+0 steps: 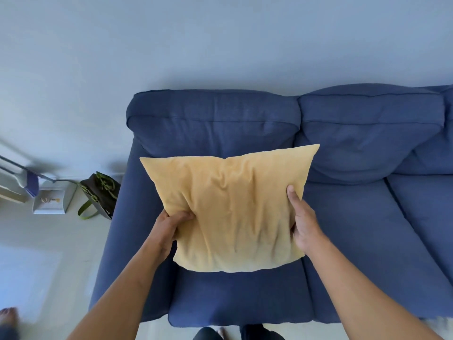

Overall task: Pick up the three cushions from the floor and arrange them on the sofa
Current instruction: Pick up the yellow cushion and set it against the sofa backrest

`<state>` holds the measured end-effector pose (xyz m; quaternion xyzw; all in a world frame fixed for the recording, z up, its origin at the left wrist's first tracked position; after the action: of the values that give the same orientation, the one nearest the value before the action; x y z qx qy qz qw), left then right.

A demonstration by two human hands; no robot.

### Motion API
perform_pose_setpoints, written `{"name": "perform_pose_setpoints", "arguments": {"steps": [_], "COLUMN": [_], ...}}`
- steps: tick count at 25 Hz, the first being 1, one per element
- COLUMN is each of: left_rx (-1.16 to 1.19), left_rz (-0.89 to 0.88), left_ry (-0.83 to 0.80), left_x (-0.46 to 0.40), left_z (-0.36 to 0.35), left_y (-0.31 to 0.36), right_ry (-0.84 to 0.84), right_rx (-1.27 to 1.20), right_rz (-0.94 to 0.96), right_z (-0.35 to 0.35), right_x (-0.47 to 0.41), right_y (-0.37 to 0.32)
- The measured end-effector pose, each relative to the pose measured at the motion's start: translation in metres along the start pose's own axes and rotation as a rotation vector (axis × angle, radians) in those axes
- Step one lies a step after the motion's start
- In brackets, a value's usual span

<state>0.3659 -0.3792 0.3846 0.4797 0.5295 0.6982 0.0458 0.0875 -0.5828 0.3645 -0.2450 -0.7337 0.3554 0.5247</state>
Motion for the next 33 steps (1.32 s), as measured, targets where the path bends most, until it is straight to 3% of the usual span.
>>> {"name": "perform_pose_setpoints", "arguments": {"steps": [13, 20, 22, 28, 30, 33], "left_rx": [-0.018, -0.102, -0.113, 0.046, -0.021, -0.18], "left_rz": [-0.027, 0.092, 0.103, -0.023, -0.053, -0.229], "left_ry": [0.127, 0.154, 0.163, 0.323, 0.315, 0.482], "left_x": [-0.153, -0.227, -0.232, -0.249, -0.253, -0.244], "left_z": [-0.02, -0.028, -0.024, 0.008, 0.004, 0.011], "left_y": [0.039, 0.019, 0.027, 0.089, 0.105, 0.118], "right_ry": [-0.068, -0.045, -0.026, 0.248, 0.243, 0.346], "right_rx": [-0.016, 0.183, 0.126, 0.087, 0.151, 0.208], "right_rz": [0.0, -0.216, -0.178, 0.044, 0.067, 0.157], "right_z": [-0.036, -0.04, -0.043, -0.042, -0.052, -0.049], "right_x": [-0.152, -0.217, -0.22, -0.232, -0.238, -0.239], "right_y": [-0.025, 0.004, -0.005, -0.068, -0.082, -0.099]}}
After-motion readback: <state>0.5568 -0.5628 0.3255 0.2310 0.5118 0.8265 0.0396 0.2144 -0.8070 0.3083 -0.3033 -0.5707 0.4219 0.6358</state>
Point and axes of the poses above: each hand's wrist, its own x-axis away from the middle knuckle, its own z-axis out of the back of the hand, y = z × x, the point moved 7 cm from there along -x, towards the middle knuckle
